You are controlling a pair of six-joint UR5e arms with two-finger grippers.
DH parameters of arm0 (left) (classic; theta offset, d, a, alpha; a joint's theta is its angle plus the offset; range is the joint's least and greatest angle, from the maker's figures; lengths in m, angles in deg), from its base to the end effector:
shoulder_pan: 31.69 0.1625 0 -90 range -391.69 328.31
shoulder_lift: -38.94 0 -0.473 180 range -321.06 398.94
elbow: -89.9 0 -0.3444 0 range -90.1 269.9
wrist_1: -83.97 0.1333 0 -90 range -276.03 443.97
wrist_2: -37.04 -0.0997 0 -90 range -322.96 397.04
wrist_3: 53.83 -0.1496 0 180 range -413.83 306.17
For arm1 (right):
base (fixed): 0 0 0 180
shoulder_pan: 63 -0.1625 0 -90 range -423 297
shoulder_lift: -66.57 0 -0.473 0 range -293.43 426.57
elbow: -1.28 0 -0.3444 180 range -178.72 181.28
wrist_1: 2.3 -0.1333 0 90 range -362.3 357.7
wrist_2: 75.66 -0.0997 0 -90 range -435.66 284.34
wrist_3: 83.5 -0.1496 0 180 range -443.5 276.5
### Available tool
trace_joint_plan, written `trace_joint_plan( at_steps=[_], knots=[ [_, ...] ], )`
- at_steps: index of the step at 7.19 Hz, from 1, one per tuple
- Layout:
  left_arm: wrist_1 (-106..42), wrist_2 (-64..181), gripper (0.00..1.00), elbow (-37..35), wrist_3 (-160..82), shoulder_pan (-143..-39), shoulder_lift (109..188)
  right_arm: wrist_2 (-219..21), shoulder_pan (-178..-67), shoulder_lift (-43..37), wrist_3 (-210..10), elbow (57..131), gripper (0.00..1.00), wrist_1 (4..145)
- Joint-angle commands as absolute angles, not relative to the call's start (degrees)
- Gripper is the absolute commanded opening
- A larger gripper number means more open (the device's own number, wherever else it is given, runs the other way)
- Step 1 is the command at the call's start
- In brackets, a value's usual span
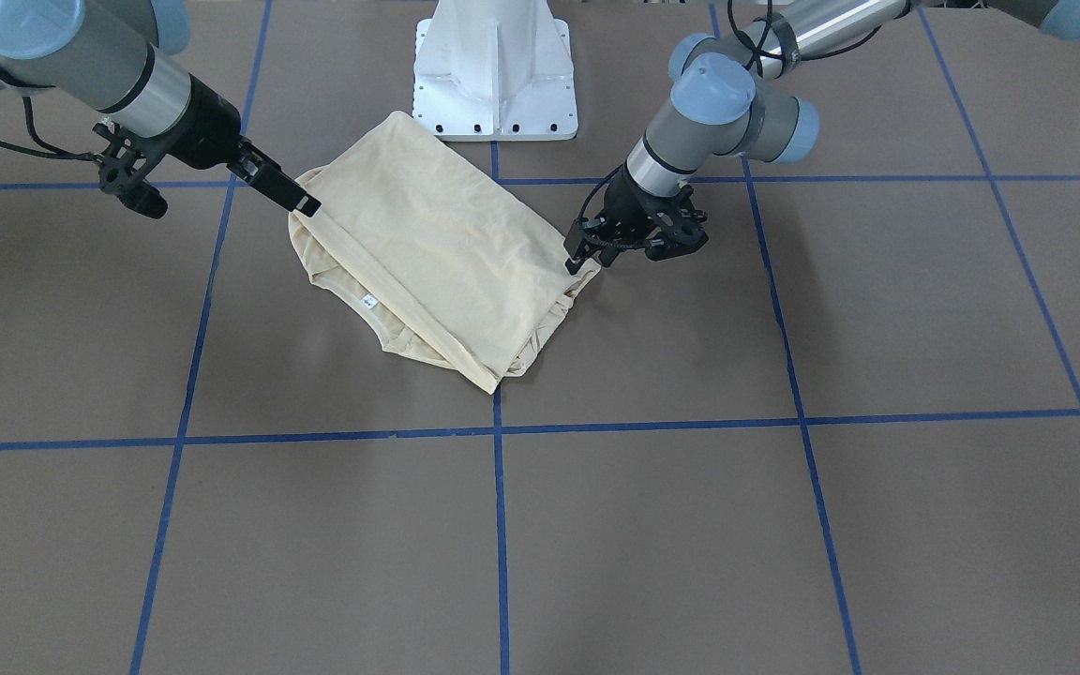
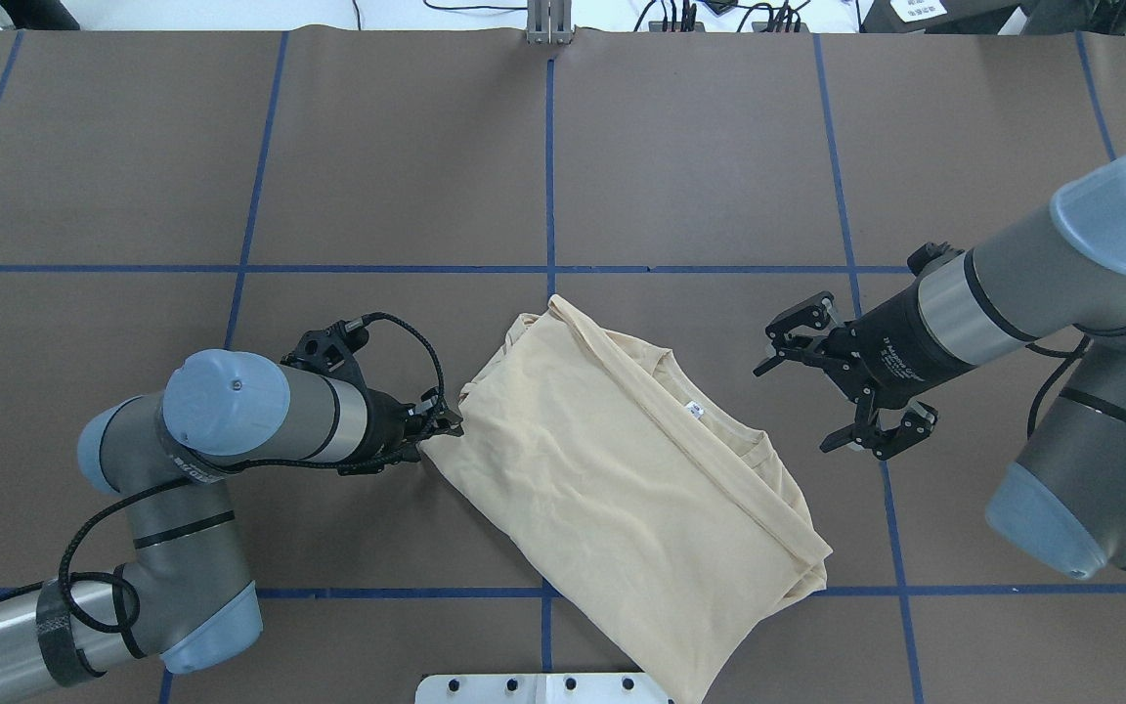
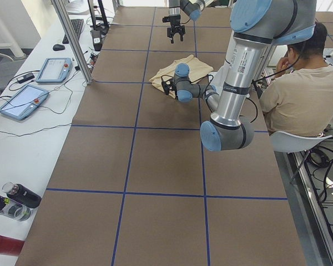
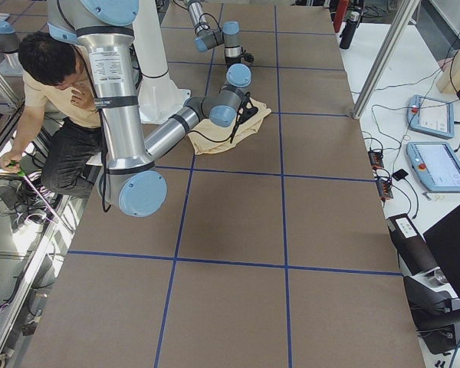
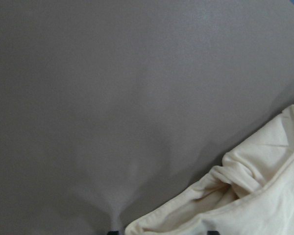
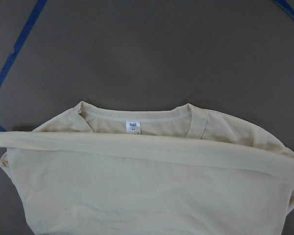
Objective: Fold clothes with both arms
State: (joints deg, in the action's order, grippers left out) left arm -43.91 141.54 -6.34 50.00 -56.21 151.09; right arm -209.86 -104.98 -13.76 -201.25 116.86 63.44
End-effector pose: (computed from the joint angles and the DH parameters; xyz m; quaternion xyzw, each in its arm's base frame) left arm 0.5553 -0.3586 0.4039 -0.0547 0.5497 -0.2077 0.8073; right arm -0.3550 -0.3585 0.3985 -0.2672 -0.4967 0.3066 0.7667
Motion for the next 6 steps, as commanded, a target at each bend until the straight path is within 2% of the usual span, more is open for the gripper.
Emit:
trace_joint_plan(
  at_steps=[1,3,4,6],
  knots=[
    [-43.91,141.54,0.52,-5.64,50.23,-56.21,151.35,-209.95,-105.01,-13.76,-201.18,116.86,1.00,63.44],
    [-43.91,140.48,0.14,-5.72,50.23,-56.21,151.35,-210.74,-106.14,-13.76,-201.01,116.94,1.00,63.53],
    [-43.91,140.48,0.00,-6.85,50.15,-56.65,151.26,-210.74,-106.15,-13.50,-200.83,116.77,1.00,63.53],
    [-43.91,141.09,0.00,-7.57,43.87,-60.32,151.44,-210.74,-106.24,-12.88,-200.92,116.68,1.00,63.53]
  ],
)
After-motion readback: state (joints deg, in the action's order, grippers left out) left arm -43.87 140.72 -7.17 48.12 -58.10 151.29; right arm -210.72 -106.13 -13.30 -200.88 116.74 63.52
